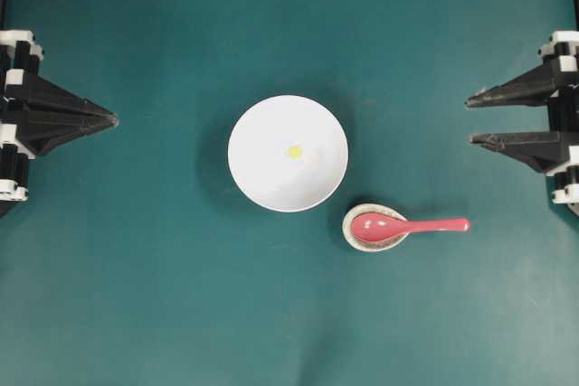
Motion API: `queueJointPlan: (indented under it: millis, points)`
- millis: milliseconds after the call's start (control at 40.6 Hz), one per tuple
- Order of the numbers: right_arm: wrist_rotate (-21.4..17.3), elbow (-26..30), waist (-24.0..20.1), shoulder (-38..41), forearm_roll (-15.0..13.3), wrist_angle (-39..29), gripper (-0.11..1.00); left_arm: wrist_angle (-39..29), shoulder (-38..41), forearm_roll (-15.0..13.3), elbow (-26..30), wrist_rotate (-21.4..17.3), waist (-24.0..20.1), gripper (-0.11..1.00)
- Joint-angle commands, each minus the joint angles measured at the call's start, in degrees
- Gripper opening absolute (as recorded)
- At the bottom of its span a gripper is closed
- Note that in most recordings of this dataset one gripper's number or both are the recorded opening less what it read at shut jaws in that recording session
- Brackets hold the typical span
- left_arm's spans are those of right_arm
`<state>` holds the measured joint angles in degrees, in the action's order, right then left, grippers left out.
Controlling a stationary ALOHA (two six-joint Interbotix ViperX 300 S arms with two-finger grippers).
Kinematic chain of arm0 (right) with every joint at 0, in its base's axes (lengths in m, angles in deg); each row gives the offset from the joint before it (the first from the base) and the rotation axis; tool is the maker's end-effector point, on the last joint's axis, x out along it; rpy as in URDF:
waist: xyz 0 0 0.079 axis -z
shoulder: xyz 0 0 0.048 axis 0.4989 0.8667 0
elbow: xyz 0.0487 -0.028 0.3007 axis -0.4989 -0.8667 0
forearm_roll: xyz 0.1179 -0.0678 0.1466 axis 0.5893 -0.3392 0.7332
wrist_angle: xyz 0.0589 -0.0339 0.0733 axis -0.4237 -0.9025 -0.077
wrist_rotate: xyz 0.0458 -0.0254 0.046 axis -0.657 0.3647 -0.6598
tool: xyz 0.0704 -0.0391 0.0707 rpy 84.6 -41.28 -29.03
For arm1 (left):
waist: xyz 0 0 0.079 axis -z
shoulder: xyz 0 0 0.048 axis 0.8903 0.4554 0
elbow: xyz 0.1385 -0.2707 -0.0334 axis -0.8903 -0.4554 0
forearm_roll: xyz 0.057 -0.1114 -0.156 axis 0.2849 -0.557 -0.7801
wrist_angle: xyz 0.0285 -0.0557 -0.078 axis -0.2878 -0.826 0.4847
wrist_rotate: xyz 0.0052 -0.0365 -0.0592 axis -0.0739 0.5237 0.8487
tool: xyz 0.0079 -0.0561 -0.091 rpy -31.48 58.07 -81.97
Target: Scoop the yellow hexagonal prism block from the bowl with a spoon using the right arm.
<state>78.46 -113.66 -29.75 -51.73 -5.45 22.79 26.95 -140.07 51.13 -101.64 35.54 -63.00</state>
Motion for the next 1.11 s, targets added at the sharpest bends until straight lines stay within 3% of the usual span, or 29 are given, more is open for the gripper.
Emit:
queueJointPlan:
  millis: [0, 295, 492, 812, 1082]
  points:
    - [-0.1, 0.4, -0.1, 1.1, 0.5, 0.3, 0.51, 0.3, 0.4, 0.2, 1.1, 0.1, 0.1, 0.00]
    - [-0.6, -0.4, -0.1, 4.2, 2.1, 0.8, 0.50, 0.3, 0.4, 0.1, 1.1, 0.1, 0.1, 0.00]
    - [-0.8, -2.0, -0.1, 9.0, 3.7, 5.4, 0.49, 0.3, 0.4, 0.2, 1.1, 0.1, 0.1, 0.00]
    - [-1.4, -7.6, -0.8, 21.9, 5.2, 24.1, 0.49, 0.3, 0.4, 0.1, 1.0, 0.1, 0.1, 0.00]
    - [-5.4, -10.6, -4.5, 33.1, 5.3, 37.2, 0.49, 0.3, 0.4, 0.1, 1.1, 0.1, 0.1, 0.00]
